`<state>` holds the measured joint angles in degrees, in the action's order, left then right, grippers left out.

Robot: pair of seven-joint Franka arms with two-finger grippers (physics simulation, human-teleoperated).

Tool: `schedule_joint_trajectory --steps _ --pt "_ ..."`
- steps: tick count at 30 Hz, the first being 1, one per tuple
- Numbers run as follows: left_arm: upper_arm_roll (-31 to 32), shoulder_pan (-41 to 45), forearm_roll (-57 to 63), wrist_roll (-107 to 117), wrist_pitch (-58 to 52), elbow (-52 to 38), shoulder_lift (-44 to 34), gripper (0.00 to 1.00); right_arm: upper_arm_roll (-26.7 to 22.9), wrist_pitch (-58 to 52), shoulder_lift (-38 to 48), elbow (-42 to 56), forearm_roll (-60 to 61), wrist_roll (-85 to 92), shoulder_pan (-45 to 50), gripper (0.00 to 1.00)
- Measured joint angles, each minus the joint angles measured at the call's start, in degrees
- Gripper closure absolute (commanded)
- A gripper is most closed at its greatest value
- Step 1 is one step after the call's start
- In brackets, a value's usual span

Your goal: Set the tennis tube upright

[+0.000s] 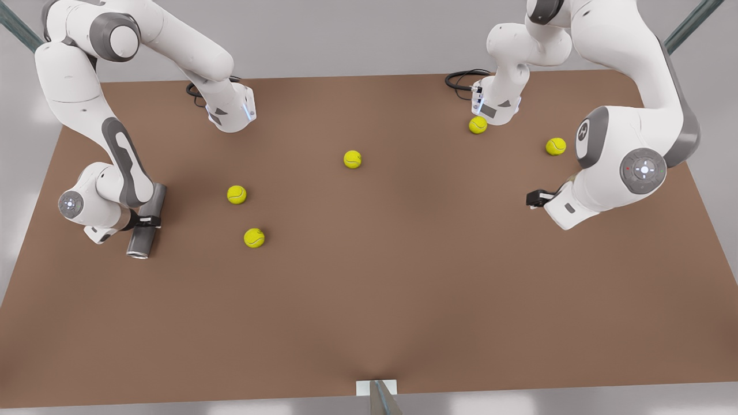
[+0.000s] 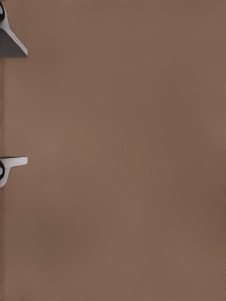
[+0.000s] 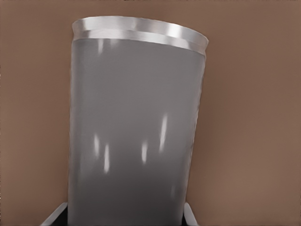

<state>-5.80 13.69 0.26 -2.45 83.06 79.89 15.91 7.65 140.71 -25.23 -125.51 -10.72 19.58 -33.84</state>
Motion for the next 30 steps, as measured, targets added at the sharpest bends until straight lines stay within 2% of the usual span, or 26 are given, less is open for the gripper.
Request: schedule_joint_trajectory --steps 8,22,26,28,30 --pt "0.00 0.02 0.00 0.08 0.00 0.00 0.26 0.00 0.01 0.01 -0.08 0.00 0.17 0.14 0.00 0.32" --pt "0.00 0.02 0.00 0.08 0.00 0.00 0.35 0.00 0.39 -2.91 0.77 0.73 0.33 0.46 1.14 0.34" --pt "0.00 0.02 0.00 0.08 0.00 0.00 0.35 0.00 4.58 -8.74 1.83 4.64 0.31 -0.26 0.88 0.34" --pt "0.00 0.02 0.00 0.08 0.00 0.00 0.35 0.00 7.11 -14.54 1.96 10.26 0.38 -0.45 1.72 0.34" --pt "0.00 0.02 0.00 0.08 -0.01 0.00 0.35 0.00 7.26 -17.70 1.94 15.00 0.32 -0.40 6.45 0.34"
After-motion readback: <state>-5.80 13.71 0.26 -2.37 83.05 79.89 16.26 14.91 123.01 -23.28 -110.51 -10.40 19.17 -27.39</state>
